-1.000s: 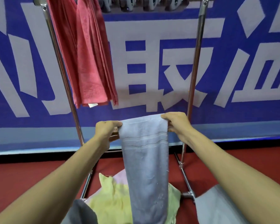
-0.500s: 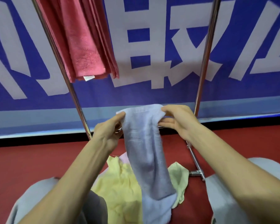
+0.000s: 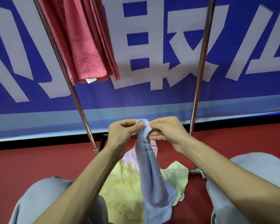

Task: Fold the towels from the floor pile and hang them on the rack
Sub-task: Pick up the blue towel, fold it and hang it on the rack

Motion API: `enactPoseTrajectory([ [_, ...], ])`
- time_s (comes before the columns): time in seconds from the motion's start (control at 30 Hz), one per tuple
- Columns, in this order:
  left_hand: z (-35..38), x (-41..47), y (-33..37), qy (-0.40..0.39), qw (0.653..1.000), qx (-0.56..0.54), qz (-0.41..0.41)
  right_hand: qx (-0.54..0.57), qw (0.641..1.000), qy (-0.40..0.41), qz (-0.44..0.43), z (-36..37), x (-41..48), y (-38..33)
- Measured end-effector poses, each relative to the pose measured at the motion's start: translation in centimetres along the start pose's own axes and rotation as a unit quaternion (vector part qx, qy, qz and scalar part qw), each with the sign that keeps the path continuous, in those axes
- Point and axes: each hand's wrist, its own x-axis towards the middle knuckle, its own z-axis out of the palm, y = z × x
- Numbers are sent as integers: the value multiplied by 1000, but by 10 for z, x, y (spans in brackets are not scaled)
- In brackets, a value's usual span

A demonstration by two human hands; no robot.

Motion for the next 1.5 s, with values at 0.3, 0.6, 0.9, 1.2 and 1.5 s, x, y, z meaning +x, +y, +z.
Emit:
enactPoseTrajectory([
  [0.3, 5, -1, -3, -38, 994, 102, 22, 20, 999, -2, 24, -7, -2, 5],
  [0.6, 0, -3, -5, -102, 971, 204, 64, -4, 1000, 14, 10, -16, -2, 6],
  [0.9, -12, -3, 16, -145, 982, 117, 37, -29, 999, -10, -20, -20, -2, -5],
  [1.2, -24, -2, 25, -226, 946, 212, 89, -68, 983, -151, -82, -31, -11, -18],
  [1.5, -10, -8, 22, -166, 956, 207, 123, -199, 949, -112, -217, -49, -7, -25],
])
